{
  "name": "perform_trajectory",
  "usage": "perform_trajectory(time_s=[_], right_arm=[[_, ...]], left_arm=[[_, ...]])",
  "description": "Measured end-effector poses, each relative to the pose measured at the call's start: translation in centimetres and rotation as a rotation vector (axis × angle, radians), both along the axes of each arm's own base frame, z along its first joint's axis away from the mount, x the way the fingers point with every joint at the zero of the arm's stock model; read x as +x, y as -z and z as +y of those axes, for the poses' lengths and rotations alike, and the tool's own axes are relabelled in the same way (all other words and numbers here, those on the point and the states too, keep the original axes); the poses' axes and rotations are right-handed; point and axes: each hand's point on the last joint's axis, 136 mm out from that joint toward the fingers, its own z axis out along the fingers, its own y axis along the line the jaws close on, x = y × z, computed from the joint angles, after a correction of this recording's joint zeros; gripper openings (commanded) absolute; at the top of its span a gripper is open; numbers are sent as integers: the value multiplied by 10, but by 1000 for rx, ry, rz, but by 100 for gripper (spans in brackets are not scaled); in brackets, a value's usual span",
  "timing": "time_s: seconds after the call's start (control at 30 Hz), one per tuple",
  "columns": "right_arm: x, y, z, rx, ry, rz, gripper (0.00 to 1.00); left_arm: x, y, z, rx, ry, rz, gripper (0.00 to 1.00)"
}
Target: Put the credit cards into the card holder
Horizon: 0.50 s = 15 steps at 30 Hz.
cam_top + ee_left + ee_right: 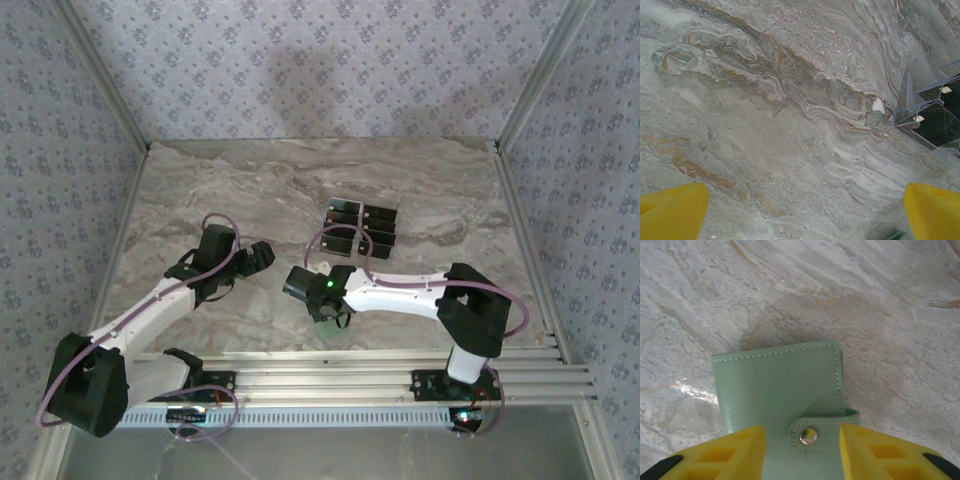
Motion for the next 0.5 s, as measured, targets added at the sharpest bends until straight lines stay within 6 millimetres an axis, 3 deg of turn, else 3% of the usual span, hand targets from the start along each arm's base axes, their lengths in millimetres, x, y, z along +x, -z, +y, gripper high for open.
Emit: perform_trajectory(time_s=[0.5], right_arm=[[-6,11,-9,-32,-3,12,45]], left_arm=[[0,0,0,0,0,0,100]])
